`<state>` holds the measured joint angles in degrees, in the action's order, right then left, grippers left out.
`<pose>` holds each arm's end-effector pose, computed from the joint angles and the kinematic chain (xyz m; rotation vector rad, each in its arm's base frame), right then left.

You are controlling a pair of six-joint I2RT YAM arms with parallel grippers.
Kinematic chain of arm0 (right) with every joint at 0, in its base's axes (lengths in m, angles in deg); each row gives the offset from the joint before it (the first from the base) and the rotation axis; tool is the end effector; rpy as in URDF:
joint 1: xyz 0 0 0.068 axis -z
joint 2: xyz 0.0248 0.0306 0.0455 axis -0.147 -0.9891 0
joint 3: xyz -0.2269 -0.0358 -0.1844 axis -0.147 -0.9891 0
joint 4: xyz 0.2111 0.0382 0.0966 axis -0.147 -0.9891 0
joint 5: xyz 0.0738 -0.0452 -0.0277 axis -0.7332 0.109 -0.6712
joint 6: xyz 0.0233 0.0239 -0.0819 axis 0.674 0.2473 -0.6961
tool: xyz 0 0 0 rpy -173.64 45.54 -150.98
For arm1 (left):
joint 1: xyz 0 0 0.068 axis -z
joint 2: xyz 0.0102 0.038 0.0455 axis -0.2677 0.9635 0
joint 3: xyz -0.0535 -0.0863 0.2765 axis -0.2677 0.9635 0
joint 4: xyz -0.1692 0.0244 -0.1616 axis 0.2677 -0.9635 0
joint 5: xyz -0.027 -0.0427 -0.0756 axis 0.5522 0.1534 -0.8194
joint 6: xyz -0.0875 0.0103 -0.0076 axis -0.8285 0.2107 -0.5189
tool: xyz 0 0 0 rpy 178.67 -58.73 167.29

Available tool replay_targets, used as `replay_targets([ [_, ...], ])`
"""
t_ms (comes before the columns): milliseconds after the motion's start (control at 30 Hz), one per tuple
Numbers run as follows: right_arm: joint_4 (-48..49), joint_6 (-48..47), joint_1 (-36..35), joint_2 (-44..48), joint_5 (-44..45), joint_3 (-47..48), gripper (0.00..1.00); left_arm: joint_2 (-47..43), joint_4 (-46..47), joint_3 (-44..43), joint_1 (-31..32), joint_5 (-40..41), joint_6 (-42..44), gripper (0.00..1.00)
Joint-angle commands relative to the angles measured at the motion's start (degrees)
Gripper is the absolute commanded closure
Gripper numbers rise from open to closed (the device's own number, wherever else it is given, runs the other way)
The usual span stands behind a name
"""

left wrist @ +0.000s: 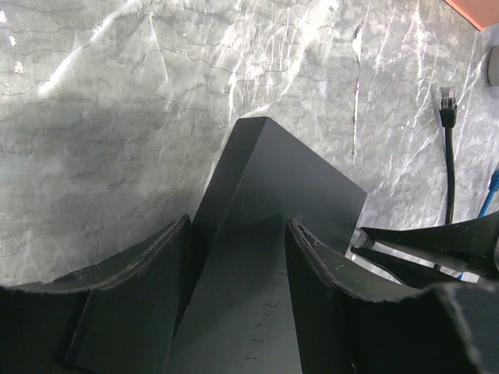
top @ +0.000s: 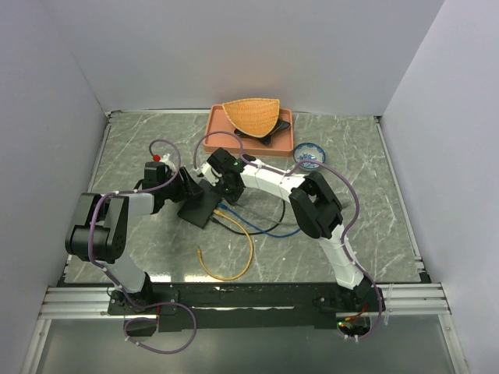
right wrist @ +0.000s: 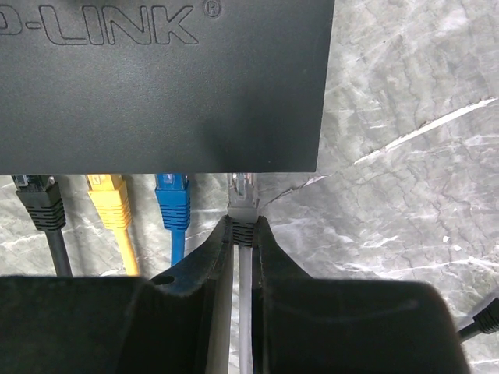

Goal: Insert the plug into the switch port

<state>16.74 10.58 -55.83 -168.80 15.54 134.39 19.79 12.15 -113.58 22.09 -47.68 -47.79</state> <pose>0.3234 0.3609 0.1632 -1.4669 2.3127 0.2638 0.3231 -0.0676 0.1610 -0.2953 2.2968 -0.7965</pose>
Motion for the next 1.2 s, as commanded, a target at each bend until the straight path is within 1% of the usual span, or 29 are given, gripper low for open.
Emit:
replay_targets([
  [0, 7.6, 1.4, -0.6, 2.1, 1.0, 2.5, 1.0, 1.5, -1.9, -0.1, 1.3, -1.6, 0.9, 0.43],
  [233, 7.8, 3.1, -0.9, 1.3, -0.6, 3.3, 1.0, 1.3, -1.7, -0.1, 1.4, -1.8, 1.1, 0.43],
  [533, 8.7, 2.0, -2.2, 0.7, -0.3, 2.9, 1.0, 1.5, -1.7, -0.3, 1.7, -2.0, 1.3, 0.43],
  [833, 10.4, 2.3, -2.3, 0.4, -2.6, 3.9, 1.0, 1.5, -1.5, -0.3, 2.1, -2.8, 1.9, 0.44],
  [1033, 11.6, 0.9, -2.3, 0.1, -3.6, 4.5, 1.0, 1.5, -1.1, -0.3, 2.6, -3.5, 2.3, 0.44],
  [1167, 14.1, -1.6, -2.4, 1.4, -6.9, 2.3, 1.0, 1.6, -0.6, -0.4, 3.3, -4.0, 2.7, 0.45],
])
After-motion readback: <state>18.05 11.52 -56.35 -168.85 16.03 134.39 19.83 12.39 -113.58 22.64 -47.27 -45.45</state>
